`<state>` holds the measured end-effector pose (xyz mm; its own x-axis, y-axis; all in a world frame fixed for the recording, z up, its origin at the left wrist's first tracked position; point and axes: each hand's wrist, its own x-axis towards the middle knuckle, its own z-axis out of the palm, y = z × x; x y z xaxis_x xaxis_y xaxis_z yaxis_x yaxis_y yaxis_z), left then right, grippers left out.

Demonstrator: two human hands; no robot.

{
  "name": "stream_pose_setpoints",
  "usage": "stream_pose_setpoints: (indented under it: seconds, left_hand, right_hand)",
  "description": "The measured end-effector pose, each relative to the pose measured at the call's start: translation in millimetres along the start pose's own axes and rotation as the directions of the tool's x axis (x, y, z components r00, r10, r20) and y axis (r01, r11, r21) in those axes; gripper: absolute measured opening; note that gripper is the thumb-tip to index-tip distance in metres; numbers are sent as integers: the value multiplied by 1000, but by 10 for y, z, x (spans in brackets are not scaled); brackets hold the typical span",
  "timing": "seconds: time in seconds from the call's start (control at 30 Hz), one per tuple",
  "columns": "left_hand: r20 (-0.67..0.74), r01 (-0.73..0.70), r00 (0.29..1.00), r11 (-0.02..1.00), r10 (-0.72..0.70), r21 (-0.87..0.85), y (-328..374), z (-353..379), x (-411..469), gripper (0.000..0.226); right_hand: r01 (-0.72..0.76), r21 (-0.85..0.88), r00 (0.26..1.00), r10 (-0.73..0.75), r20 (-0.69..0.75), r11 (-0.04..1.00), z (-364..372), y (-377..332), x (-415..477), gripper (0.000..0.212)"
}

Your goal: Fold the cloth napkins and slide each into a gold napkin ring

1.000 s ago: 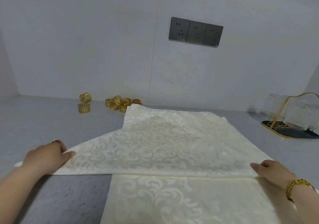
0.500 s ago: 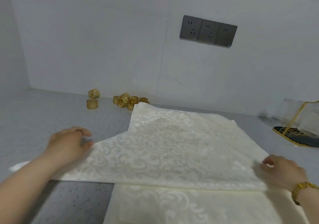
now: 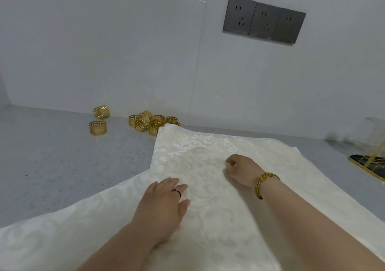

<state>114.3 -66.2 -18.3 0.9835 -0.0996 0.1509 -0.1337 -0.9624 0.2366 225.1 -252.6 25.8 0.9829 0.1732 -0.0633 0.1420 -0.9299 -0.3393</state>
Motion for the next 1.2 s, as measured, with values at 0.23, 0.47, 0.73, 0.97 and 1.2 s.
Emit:
stream_pose_setpoints:
  seconds: [0.23,0.47,0.73,0.97,1.2]
  left_hand:
    - [45,-7,999,1000,6,12,-21,27,33,59]
    - [54,-6,999,1000,5,15,-33,40,43,89]
    - [60,2,998,1000,-2,3,-32,20,15,58]
    - [51,9,999,1000,-8,-17,-12,-4,9,48]
    - [121,5,993,1000,-2,-24,-2,-37,21,50]
  right_hand:
    - [-90,125,994,81,74,988,-32,-279,653,35]
    - [-34,190,995,15,99,981,63,-421,835,12]
    - [203,162,973,-179,-147,966,119,-352,655,33]
    - [298,-5,930,-292,-225,954,277,-270,263,17]
    - [358,-82,915,-367,-168,930,321,-160,259,22]
